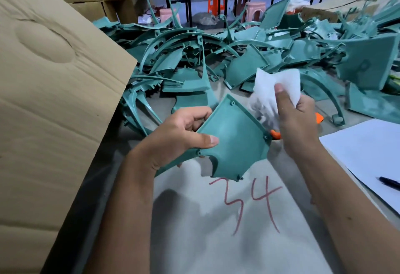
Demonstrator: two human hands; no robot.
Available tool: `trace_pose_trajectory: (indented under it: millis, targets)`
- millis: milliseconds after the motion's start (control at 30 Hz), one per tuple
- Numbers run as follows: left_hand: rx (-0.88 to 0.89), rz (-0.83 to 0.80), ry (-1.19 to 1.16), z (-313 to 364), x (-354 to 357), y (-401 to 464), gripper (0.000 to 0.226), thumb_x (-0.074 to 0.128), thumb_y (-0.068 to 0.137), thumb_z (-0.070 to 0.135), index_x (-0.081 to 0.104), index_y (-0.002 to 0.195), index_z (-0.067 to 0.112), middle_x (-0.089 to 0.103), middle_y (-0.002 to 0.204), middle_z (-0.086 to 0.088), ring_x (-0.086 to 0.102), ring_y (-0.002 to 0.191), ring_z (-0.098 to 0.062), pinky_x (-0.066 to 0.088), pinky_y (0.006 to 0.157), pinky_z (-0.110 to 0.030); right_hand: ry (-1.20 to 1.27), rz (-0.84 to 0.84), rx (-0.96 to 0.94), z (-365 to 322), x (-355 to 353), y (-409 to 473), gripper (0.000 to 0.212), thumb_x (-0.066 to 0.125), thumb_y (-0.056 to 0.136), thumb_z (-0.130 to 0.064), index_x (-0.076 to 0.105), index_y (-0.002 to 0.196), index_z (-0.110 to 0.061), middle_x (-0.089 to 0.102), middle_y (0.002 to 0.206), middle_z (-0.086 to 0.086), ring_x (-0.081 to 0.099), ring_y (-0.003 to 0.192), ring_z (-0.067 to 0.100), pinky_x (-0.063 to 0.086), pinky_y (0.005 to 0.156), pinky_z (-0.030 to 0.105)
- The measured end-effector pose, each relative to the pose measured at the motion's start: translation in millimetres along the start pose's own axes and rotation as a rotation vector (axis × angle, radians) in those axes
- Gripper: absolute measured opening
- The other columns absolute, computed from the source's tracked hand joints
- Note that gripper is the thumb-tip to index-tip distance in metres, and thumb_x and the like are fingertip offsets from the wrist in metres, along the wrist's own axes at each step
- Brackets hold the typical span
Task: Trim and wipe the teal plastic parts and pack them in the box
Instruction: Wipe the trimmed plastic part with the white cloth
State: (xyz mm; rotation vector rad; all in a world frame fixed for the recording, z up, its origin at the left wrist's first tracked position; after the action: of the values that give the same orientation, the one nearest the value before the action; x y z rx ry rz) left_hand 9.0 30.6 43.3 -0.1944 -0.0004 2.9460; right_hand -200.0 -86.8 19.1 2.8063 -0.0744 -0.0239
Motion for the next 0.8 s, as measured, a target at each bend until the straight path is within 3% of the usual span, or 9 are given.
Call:
trace_pose_trajectory:
  millis: [67,167,333,400,433,533,567,700,800]
  targets:
    - [-0.028,-0.027,-0.008,-2.5,4.7,2.0,0.037,0.067,0.085,0.000,0.063,0.122,-0.003,0.072,0.110,-0.027,0.072,0.093,-0.038,0.056,0.082,-0.041,0.022,-0.192,-0.050,-9.2,19.7,-11.4,0.032,0.055,0.105,-0.029,0.057,0.074,-0.019,0.056,0.056,-0.021,0.049,0.051,-0.005,0.039,0.050,0.011]
    - [-0.052,-0.056,-0.007,-7.1,9.5,5.6,0.037,0.064,0.090,-0.011,0.065,0.125,0.001,0.074,0.110,-0.023,0.073,0.090,-0.028,0.058,0.076,-0.028,-0.268,-0.489,-0.290,-12.3,36.2,-17.9,0.037,0.064,0.102,-0.025,0.060,0.074,-0.003,0.045,0.064,-0.014,0.040,0.060,0.001,0.033,0.055,0.020]
    - [-0.051,0.033,0.031,-5.8,-2.7,2.5,0.031,0.069,0.084,0.008,0.068,0.115,0.003,0.074,0.107,-0.024,0.072,0.091,-0.046,0.056,0.078,-0.051,-0.207,-0.524,-0.200,-2.2,25.2,-9.9,0.028,0.071,0.098,-0.018,0.068,0.077,0.000,0.048,0.065,-0.004,0.037,0.061,0.007,0.029,0.056,0.027]
    - [-0.039,0.072,0.056,-2.8,-9.7,-0.7,0.028,0.070,0.085,0.013,0.070,0.112,0.008,0.074,0.104,-0.024,0.066,0.086,-0.058,0.049,0.068,-0.068,-0.192,-0.532,-0.186,-0.5,21.1,-6.6,0.024,0.072,0.097,-0.012,0.068,0.074,-0.005,0.050,0.063,-0.004,0.037,0.060,0.007,0.029,0.054,0.025]
    - [-0.031,0.091,0.062,-2.4,-13.0,-1.7,0.025,0.070,0.085,0.015,0.071,0.110,0.011,0.074,0.100,-0.024,0.066,0.076,-0.055,0.048,0.058,-0.066,-0.199,-0.534,-0.186,0.7,20.0,-4.8,0.023,0.072,0.097,-0.011,0.069,0.075,-0.005,0.051,0.064,-0.002,0.038,0.061,0.008,0.030,0.054,0.025]
    - [-0.007,0.163,0.069,-3.5,-20.3,-1.9,0.023,0.070,0.084,0.018,0.071,0.106,0.013,0.074,0.090,-0.021,0.062,0.055,-0.027,0.043,0.038,-0.026,-0.296,-0.460,-0.235,1.1,15.4,-3.7,0.022,0.069,0.095,-0.017,0.069,0.076,-0.007,0.052,0.064,-0.001,0.038,0.060,0.008,0.032,0.055,0.028]
    - [0.002,0.183,0.035,-3.1,-21.6,-2.1,0.023,0.069,0.085,0.014,0.071,0.107,0.012,0.076,0.091,-0.017,0.065,0.057,-0.024,0.045,0.038,-0.023,-0.367,-0.395,-0.268,2.4,11.8,-1.1,0.025,0.066,0.093,-0.021,0.067,0.074,-0.006,0.053,0.062,0.000,0.041,0.058,0.008,0.034,0.054,0.029]
    - [0.088,0.261,-0.172,1.9,-33.6,-7.4,0.031,0.062,0.089,-0.001,0.068,0.119,0.002,0.075,0.109,-0.021,0.075,0.082,-0.027,0.059,0.062,-0.026,-0.696,-0.019,-0.298,6.7,-18.8,17.6,0.040,0.059,0.096,-0.038,0.057,0.074,-0.004,0.056,0.061,0.005,0.052,0.061,0.031,0.036,0.057,0.042]
    - [0.115,0.311,-0.179,2.8,-39.8,-8.9,0.030,0.063,0.088,0.000,0.069,0.118,0.002,0.075,0.110,-0.020,0.075,0.087,-0.028,0.059,0.068,-0.026,-0.454,0.068,-0.218,2.3,-24.5,17.0,0.015,0.065,0.097,-0.028,0.061,0.105,-0.015,0.059,0.077,-0.013,0.053,0.069,0.017,0.039,0.060,0.027]
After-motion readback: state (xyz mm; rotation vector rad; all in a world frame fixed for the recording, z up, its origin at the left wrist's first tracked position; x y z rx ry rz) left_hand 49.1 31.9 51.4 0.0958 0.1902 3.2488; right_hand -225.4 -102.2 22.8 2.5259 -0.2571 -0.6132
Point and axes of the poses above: each hand's wrist, its own y-axis towards the middle knuckle, its own x-axis out of the palm, z = x × y, the point moved 5 cm from there along y, towards the middle knuckle
